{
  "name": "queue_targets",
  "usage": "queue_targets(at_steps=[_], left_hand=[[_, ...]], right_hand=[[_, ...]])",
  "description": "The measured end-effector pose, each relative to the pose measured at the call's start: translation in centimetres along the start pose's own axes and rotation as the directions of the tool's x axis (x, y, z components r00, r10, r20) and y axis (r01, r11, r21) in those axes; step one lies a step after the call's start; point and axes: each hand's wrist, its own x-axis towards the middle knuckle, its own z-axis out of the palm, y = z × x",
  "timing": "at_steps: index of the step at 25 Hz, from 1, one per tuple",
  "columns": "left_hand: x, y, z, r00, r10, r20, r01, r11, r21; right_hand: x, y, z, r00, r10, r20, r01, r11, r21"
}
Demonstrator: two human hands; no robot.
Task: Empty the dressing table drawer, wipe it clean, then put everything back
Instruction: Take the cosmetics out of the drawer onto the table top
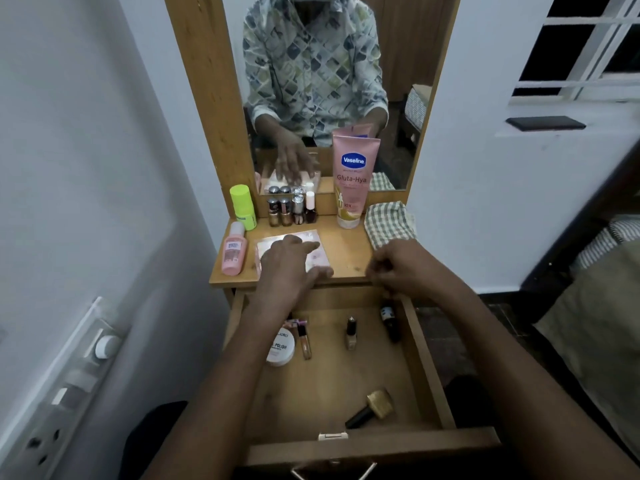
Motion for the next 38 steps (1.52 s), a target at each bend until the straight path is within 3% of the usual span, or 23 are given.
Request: queue_targets(at_steps=[4, 8, 12, 14, 16, 18, 22, 29, 35, 38], left_hand=[[-0.9, -0.7, 0.4, 0.994, 0.074, 0.085, -0.080, 0.994, 0.073], [-1.0, -0.9, 0.1, 0.996, 0.035, 0.084, -0.038, 0.998, 0.041], [-4.1, 1.1, -0.1, 0.978, 0.141, -0.156, -0.165, 0.973, -0.159], [-6.0, 2.6, 0.7, 0.995, 0.085, 0.052, -0.073, 0.977, -0.201], [-6.8, 3.6, 2.5, 0.924, -0.089, 0.371, 0.136, 0.986, -0.101], [-7.1, 4.0, 5.0, 0.855, -0.215, 0.471, 0.283, 0.956, -0.077], [-6.8, 4.4, 8.5, 0.917, -0.190, 0.350, 0.265, 0.948, -0.178], [-6.5, 3.4, 9.8, 0.925, -0.256, 0.282, 0.325, 0.917, -0.231], [-7.0, 3.5, 6.5, 0.961, -0.187, 0.204, 0.242, 0.926, -0.289], [-6.4, 4.5, 3.3, 0.985, -0.149, 0.091, 0.173, 0.906, -0.385]], right_hand=[[-1.1, 3.0, 4.1, 0.980, 0.158, 0.117, -0.105, 0.925, -0.364], [-0.2, 3.4, 7.9, 0.989, 0.066, 0.129, 0.006, 0.872, -0.490], [-0.3, 3.9, 9.6, 0.995, -0.002, 0.099, 0.057, 0.827, -0.559], [-0.7, 4.0, 10.1, 0.994, 0.002, 0.114, 0.060, 0.840, -0.540], [-1.0, 4.2, 10.4, 0.996, 0.016, 0.093, 0.035, 0.848, -0.529], [-1.2, 4.2, 10.7, 0.998, 0.044, 0.052, -0.011, 0.858, -0.514], [-2.1, 3.1, 11.4, 1.000, 0.019, 0.006, -0.014, 0.869, -0.494], [-2.2, 4.0, 11.9, 1.000, -0.001, -0.026, -0.009, 0.916, -0.402], [-2.4, 3.1, 9.2, 0.987, 0.122, -0.104, -0.129, 0.989, -0.066], [-3.7, 1.1, 5.4, 0.974, 0.098, -0.204, -0.072, 0.989, 0.133]])
